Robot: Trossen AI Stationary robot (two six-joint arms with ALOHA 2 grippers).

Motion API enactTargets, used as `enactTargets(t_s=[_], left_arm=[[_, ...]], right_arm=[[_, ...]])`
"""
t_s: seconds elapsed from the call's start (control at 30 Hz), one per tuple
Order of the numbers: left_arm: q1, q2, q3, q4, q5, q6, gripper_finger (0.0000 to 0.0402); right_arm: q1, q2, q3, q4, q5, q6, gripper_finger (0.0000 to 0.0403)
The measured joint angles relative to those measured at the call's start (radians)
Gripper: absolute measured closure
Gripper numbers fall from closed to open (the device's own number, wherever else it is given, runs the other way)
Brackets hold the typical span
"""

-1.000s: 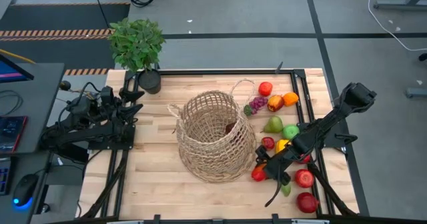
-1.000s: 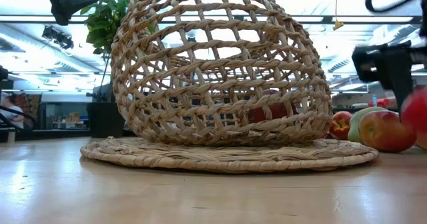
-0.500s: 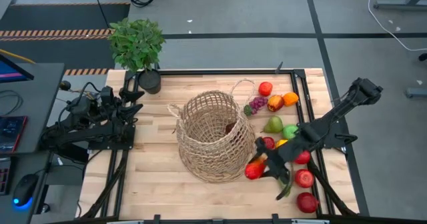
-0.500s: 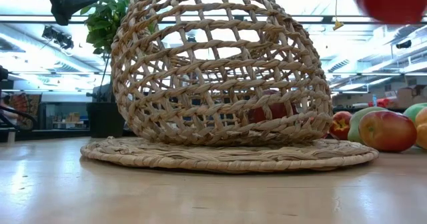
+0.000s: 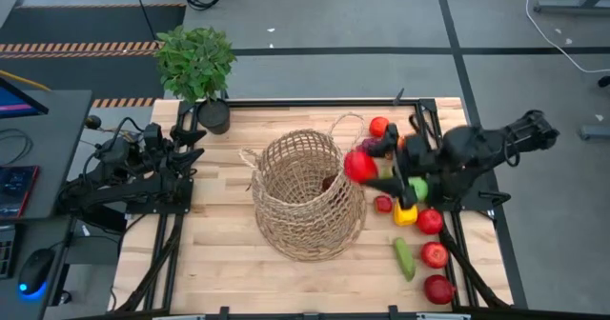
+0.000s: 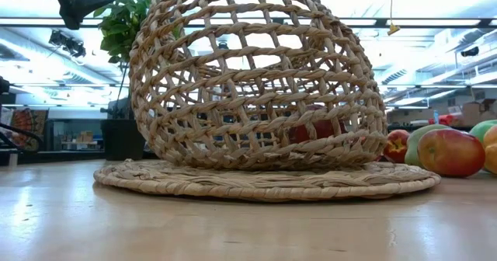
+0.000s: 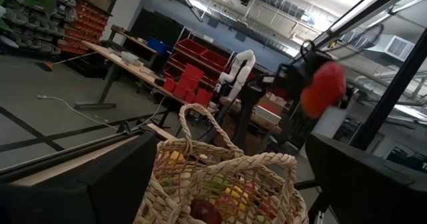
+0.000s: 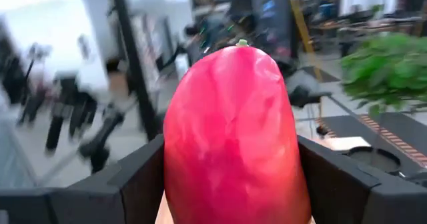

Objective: Build produce basket
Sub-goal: Put the yellow mango into the brown basket

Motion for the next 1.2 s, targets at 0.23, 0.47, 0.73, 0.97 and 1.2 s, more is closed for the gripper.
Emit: enactTargets(t_s=[0.23, 0.47, 0.73, 0.97, 1.2], left_arm=[[0.0, 0.0, 0.0, 0.0, 0.0, 0.0, 0.0012], [0.0, 0.0, 0.0, 0.0, 0.0, 0.0, 0.0012], [0.0, 0.0, 0.0, 0.0, 0.0, 0.0, 0.0012], [0.0, 0.0, 0.0, 0.0, 0.0, 0.0, 0.0012], [0.0, 0.0, 0.0, 0.0, 0.0, 0.0, 0.0012]], right_arm=[[-0.156, 0.067, 0.016, 0.229, -0.003, 0.206, 0.0104], [-0.281, 0.193, 0.016, 0.553, 0.003, 0.218, 0.0103], [-0.36, 0.294, 0.067, 0.67, 0.005, 0.199, 0.0103], [-0.363, 0.394, 0.217, 0.708, 0.006, 0.059, 0.0103], [-0.39, 0.488, 0.388, 0.696, -0.046, -0.11, 0.0103]])
